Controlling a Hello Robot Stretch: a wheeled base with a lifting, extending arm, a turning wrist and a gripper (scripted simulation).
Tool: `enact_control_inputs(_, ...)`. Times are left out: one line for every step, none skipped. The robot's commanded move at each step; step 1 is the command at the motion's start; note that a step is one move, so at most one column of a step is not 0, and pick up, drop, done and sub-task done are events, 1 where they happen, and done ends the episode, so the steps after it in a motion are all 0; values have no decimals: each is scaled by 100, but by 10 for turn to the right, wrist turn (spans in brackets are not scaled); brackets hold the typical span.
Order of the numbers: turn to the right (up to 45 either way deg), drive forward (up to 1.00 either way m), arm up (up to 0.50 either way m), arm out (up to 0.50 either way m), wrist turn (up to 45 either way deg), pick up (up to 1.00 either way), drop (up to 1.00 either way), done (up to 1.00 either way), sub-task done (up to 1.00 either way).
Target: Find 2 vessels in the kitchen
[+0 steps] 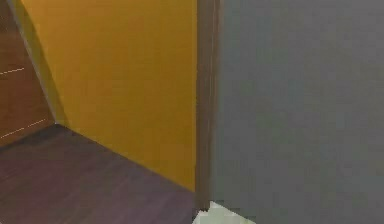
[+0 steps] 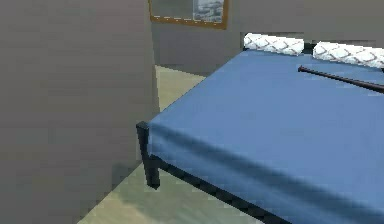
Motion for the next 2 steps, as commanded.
enact_control_inputs(120, 0, 0, 0, 0, 0, 0, 0, 0)
enact_control_inputs(0, 20, 0, 0, 0, 0, 0, 0, 0)
